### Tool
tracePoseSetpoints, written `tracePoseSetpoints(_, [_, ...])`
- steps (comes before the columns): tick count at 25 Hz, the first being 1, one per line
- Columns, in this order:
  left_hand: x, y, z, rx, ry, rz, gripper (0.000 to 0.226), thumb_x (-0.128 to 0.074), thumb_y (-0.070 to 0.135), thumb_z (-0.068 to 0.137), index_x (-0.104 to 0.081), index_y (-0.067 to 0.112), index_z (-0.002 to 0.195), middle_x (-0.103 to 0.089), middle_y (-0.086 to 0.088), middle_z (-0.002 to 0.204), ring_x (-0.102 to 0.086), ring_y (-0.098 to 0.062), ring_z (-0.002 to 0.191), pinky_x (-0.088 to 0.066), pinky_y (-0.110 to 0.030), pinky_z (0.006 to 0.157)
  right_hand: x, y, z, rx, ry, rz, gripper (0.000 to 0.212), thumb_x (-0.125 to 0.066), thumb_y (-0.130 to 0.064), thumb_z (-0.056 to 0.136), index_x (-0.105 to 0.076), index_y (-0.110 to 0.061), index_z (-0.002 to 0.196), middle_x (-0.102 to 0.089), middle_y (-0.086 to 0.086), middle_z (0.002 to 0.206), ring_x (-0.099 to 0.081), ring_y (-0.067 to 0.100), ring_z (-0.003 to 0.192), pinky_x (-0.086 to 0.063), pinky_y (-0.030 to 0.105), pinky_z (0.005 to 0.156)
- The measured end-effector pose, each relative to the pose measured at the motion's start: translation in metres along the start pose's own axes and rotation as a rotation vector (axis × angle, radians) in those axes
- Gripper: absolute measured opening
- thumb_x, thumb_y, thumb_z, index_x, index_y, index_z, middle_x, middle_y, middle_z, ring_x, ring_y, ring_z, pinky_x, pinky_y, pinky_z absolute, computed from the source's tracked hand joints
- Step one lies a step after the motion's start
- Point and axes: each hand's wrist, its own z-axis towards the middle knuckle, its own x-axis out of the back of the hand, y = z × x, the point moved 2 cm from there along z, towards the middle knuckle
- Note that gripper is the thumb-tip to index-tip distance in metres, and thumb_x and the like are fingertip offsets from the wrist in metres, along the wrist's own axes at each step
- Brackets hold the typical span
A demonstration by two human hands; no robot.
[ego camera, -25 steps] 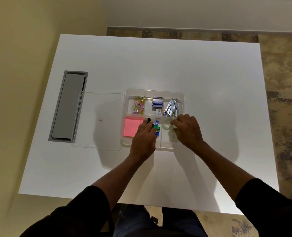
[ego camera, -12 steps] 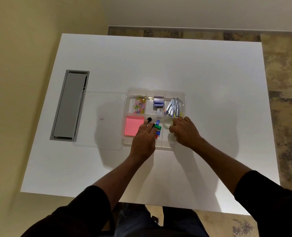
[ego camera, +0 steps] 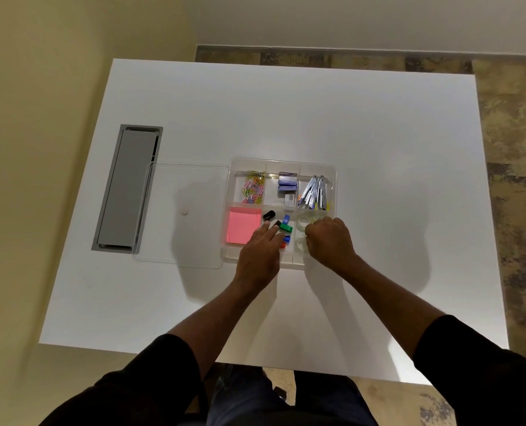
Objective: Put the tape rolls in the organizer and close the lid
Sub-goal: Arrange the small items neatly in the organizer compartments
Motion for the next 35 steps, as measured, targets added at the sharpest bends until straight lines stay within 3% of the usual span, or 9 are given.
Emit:
tracePoseSetpoints(5, [-0.001, -0.001, 0.001, -0.019, 0.020, 0.000, 0.041, -0.067, 0.016, 0.102, -0.062, 0.010, 0.142, -0.061, -0.016, 0.154, -0.048, -0.037, 0.153, -0.036, -0.048, 0.130, 0.009, 0.001, -0.009, -0.162, 0.019, 0.116, 0.016, -0.062, -0.015, 0.097, -0.076, -0.015, 0.088, -0.074, 0.006, 0.079, -0.064, 0.022, 0.068, -0.038, 0.025, 0.063])
tracePoseSetpoints(7, [-0.001, -0.001, 0.001, -0.029, 0.035, -0.003, 0.038, -0.065, 0.014, 0.102, -0.064, 0.009, 0.139, -0.065, -0.016, 0.149, -0.052, -0.036, 0.149, -0.037, -0.047, 0.128, 0.010, 0.007, -0.019, -0.321, 0.004, 0.249, 0.018, -0.058, -0.012, 0.093, -0.075, -0.015, 0.087, -0.074, 0.006, 0.080, -0.070, 0.027, 0.071, -0.034, 0.023, 0.055])
tracePoseSetpoints(9, [-0.002, 0.001, 0.001, -0.037, 0.044, 0.001, 0.036, -0.065, 0.014, 0.102, -0.065, 0.009, 0.138, -0.067, -0.016, 0.146, -0.054, -0.035, 0.148, -0.038, -0.044, 0.127, 0.008, 0.009, -0.028, -0.423, -0.062, 0.346, 0.017, -0.057, -0.011, 0.089, -0.074, -0.016, 0.088, -0.072, 0.006, 0.082, -0.071, 0.031, 0.077, -0.036, 0.025, 0.057])
tracePoseSetpoints(12, [-0.004, 0.003, 0.003, -0.052, 0.028, 0.001, 0.039, -0.065, 0.015, 0.102, -0.064, 0.009, 0.140, -0.066, -0.015, 0.148, -0.052, -0.033, 0.150, -0.039, -0.044, 0.127, 0.001, 0.005, -0.036, -0.378, -0.185, 0.422, 0.023, -0.049, -0.015, 0.097, -0.068, -0.017, 0.085, -0.071, 0.004, 0.080, -0.073, 0.028, 0.073, -0.050, 0.029, 0.063])
tracePoseSetpoints(18, [-0.006, 0.005, 0.007, -0.129, -0.030, 0.038, 0.049, -0.067, 0.008, 0.099, -0.059, 0.011, 0.147, -0.061, -0.010, 0.155, -0.042, -0.031, 0.158, -0.035, -0.045, 0.128, -0.007, -0.001, -0.034, -0.314, -0.166, 0.343, 0.038, -0.034, -0.031, 0.110, -0.069, -0.020, 0.118, -0.076, 0.007, 0.099, -0.073, 0.026, 0.078, -0.063, 0.041, 0.082])
tracePoseSetpoints(23, [-0.006, 0.007, 0.008, -0.168, -0.050, 0.017, 0.055, -0.065, -0.002, 0.096, -0.058, 0.011, 0.149, -0.060, -0.009, 0.156, -0.039, -0.031, 0.159, -0.041, -0.046, 0.126, -0.010, 0.004, -0.036, -0.305, -0.150, 0.354, 0.034, -0.043, -0.033, 0.107, -0.073, -0.021, 0.121, -0.079, 0.006, 0.108, -0.074, 0.027, 0.089, -0.062, 0.038, 0.083])
tracePoseSetpoints(27, [-0.005, 0.009, 0.009, -0.167, -0.047, 0.014, 0.054, -0.065, -0.001, 0.097, -0.058, 0.011, 0.149, -0.061, -0.010, 0.155, -0.041, -0.031, 0.158, -0.043, -0.045, 0.123, -0.001, 0.012, -0.036, -0.344, 0.082, 0.426, 0.027, -0.068, -0.031, 0.098, -0.075, -0.021, 0.122, -0.079, 0.004, 0.112, -0.076, 0.027, 0.094, -0.056, 0.032, 0.074])
tracePoseSetpoints(30, [-0.005, 0.009, 0.010, -0.160, -0.047, 0.008, 0.050, -0.065, 0.001, 0.098, -0.060, 0.012, 0.147, -0.063, -0.010, 0.153, -0.044, -0.031, 0.156, -0.049, -0.046, 0.121, 0.007, 0.020, -0.030, -0.327, 0.171, 0.273, 0.024, -0.070, -0.030, 0.097, -0.073, -0.024, 0.121, -0.077, 0.003, 0.103, -0.076, 0.029, 0.085, -0.048, 0.028, 0.065])
tracePoseSetpoints(35, [-0.006, 0.010, 0.010, -0.173, -0.038, 0.024, 0.051, -0.065, -0.001, 0.096, -0.061, 0.011, 0.145, -0.065, -0.011, 0.150, -0.046, -0.034, 0.154, -0.050, -0.048, 0.120, 0.013, 0.024, -0.015, -0.200, 0.062, -0.071, 0.013, -0.063, -0.017, 0.097, -0.073, -0.024, 0.103, -0.074, 0.003, 0.083, -0.074, 0.024, 0.071, -0.032, 0.025, 0.056])
